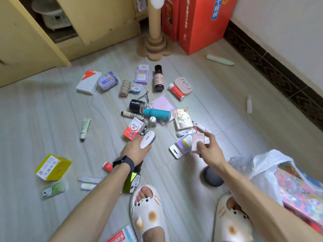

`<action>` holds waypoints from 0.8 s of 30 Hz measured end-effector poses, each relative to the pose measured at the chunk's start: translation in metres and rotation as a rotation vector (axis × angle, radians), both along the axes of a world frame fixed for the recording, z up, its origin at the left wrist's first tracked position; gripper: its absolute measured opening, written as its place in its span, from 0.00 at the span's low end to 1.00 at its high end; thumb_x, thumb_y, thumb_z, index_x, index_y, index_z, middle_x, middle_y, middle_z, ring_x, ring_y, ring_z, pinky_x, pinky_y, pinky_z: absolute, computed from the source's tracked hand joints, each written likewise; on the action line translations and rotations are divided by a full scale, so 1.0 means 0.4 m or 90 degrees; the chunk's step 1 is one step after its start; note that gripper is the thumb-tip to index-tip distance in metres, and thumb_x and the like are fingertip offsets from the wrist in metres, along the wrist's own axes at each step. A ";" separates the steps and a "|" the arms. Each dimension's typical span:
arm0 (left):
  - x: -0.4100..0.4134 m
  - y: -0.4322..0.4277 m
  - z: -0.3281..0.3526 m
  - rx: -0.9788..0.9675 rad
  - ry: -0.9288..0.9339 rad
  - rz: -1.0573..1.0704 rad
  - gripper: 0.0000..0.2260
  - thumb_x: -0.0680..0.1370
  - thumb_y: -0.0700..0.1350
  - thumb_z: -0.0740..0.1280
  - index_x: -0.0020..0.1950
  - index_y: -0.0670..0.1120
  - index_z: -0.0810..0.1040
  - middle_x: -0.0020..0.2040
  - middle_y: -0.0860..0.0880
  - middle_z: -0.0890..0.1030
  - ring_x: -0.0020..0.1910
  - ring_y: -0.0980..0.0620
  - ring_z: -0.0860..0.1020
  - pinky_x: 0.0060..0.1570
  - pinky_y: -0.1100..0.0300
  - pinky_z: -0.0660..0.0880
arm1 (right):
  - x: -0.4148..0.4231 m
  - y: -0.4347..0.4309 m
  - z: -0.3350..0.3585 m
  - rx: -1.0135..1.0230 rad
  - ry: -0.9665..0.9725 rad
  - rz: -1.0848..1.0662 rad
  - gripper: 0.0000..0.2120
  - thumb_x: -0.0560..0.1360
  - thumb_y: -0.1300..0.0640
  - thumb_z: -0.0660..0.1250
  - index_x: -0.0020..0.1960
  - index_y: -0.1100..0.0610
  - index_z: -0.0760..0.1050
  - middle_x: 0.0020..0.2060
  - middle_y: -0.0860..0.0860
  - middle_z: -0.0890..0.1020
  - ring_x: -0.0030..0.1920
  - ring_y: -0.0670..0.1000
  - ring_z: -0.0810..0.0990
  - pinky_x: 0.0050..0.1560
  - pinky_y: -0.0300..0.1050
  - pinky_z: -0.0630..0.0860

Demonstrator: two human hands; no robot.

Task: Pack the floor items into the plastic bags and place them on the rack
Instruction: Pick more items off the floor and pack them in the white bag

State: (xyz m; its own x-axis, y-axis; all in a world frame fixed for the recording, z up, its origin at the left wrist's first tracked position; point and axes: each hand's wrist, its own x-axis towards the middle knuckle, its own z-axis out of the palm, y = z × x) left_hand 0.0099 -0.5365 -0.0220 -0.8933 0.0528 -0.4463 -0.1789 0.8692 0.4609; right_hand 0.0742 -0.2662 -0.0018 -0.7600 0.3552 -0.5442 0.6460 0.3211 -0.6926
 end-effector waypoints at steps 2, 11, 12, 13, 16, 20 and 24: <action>-0.028 0.029 0.063 0.054 0.038 -0.021 0.15 0.73 0.56 0.71 0.58 0.56 0.78 0.48 0.52 0.82 0.50 0.47 0.79 0.45 0.58 0.73 | 0.026 -0.011 0.096 -0.102 0.091 -0.019 0.17 0.79 0.56 0.62 0.63 0.37 0.68 0.40 0.49 0.86 0.44 0.55 0.84 0.50 0.51 0.80; -0.013 0.251 0.441 0.176 0.218 -0.199 0.19 0.72 0.57 0.73 0.62 0.59 0.78 0.47 0.55 0.82 0.47 0.53 0.79 0.47 0.57 0.74 | 0.332 0.107 0.443 -0.237 0.328 -0.193 0.17 0.78 0.54 0.68 0.65 0.42 0.73 0.41 0.55 0.85 0.32 0.57 0.83 0.34 0.42 0.78; 0.002 0.287 0.478 0.175 0.231 -0.244 0.19 0.71 0.58 0.73 0.62 0.60 0.77 0.46 0.57 0.82 0.46 0.55 0.78 0.45 0.59 0.73 | 0.373 0.143 0.449 -0.207 0.322 -0.235 0.16 0.78 0.54 0.68 0.64 0.44 0.73 0.41 0.55 0.85 0.32 0.56 0.83 0.33 0.42 0.78; 0.015 0.319 0.510 0.170 0.246 -0.287 0.19 0.71 0.59 0.73 0.61 0.61 0.77 0.43 0.58 0.80 0.44 0.57 0.77 0.43 0.61 0.70 | 0.408 0.176 0.441 -0.173 0.305 -0.283 0.14 0.79 0.54 0.68 0.63 0.46 0.73 0.41 0.55 0.85 0.32 0.55 0.83 0.33 0.42 0.78; 0.070 0.427 0.598 0.135 0.276 -0.423 0.19 0.72 0.60 0.70 0.62 0.62 0.75 0.43 0.58 0.81 0.46 0.55 0.79 0.43 0.59 0.73 | 0.508 0.278 0.392 0.032 0.187 -0.338 0.09 0.78 0.48 0.67 0.57 0.43 0.72 0.46 0.50 0.85 0.41 0.52 0.85 0.48 0.53 0.81; 0.152 0.555 0.655 0.048 0.289 -0.561 0.21 0.72 0.63 0.67 0.64 0.61 0.73 0.51 0.55 0.83 0.50 0.50 0.81 0.45 0.55 0.77 | 0.567 0.353 0.306 0.276 0.013 -0.173 0.12 0.75 0.45 0.63 0.58 0.44 0.74 0.52 0.47 0.83 0.53 0.53 0.81 0.54 0.48 0.75; 0.241 0.662 0.664 -0.039 0.285 -0.682 0.21 0.72 0.61 0.66 0.64 0.59 0.71 0.54 0.53 0.82 0.53 0.46 0.79 0.40 0.57 0.72 | 0.544 0.385 0.269 0.236 -0.008 -0.075 0.16 0.76 0.50 0.62 0.63 0.47 0.77 0.56 0.47 0.83 0.57 0.50 0.80 0.54 0.42 0.72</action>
State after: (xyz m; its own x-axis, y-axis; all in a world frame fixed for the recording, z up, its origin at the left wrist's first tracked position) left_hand 0.1063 -0.2718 0.2436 -0.4823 0.8663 -0.1298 0.8297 0.4993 0.2495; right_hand 0.2918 -0.1122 0.1059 -0.6968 0.6139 -0.3709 0.7006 0.4717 -0.5354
